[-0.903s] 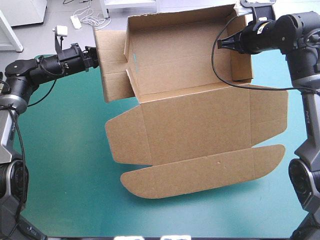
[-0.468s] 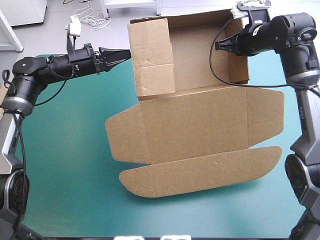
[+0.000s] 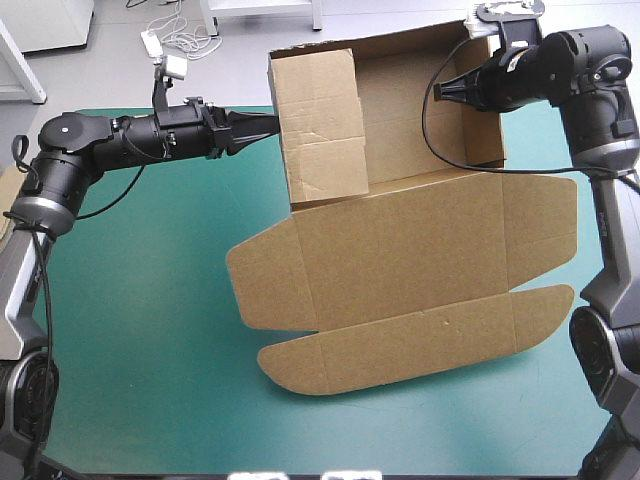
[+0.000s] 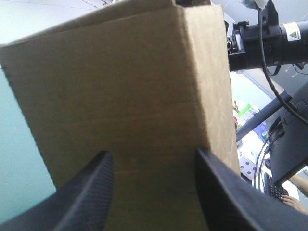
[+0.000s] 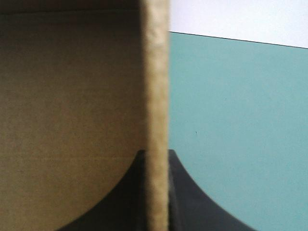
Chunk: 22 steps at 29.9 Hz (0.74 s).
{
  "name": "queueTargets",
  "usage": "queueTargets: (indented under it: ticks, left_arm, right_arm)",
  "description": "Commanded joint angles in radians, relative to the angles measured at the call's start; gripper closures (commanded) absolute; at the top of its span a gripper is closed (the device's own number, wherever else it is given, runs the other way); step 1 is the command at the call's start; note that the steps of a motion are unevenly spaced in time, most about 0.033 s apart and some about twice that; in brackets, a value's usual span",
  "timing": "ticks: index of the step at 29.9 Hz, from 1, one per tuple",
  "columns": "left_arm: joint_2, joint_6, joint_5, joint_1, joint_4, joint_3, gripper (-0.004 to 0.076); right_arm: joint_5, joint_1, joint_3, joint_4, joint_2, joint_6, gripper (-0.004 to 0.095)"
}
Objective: Fold the box
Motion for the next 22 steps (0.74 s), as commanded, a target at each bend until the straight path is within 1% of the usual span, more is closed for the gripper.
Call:
queueTargets:
  ticks: [1,8,14,16,20,22]
  left_arm:
    - [-0.049,-0.014,0.009,-0.014,-0.077,-0.030,0.0223]
    - [-0.049,0.013,0.069,-0.014,-0.178,-0.030,0.0220]
    - [-0.049,0.015,0.095,-0.014,-0.221,-0.030,0.0220]
    - [-0.049,0.007,0.078,-0.014,-0.199,-0.030,0.0220]
    - [-0.054,-0.051,-0.010,-0.014,-0.151,-0.030,0.0220]
    - [-0.062,-0.079,-0.065,-0.030,-0.090,-0.030,0.0220]
  right_arm:
    - [-0.042,-0.001,-0.027,0.044,-0.049,0.015,0.0925]
    - [-0.044,-0.001,-0.027,0.044,-0.049,0.015,0.0925]
    - [-0.046,-0.001,-0.027,0.044,-0.049,0.015,0.0925]
    - [-0.044,-0.001,-0.027,0.054,-0.049,0.015,0.0925]
    - [-0.036,-0.001,-0.027,0.062,-0.049,0.026,0.0925]
    - [-0.036,-0.001,-0.027,0.066,-0.049,0.028,0.0925]
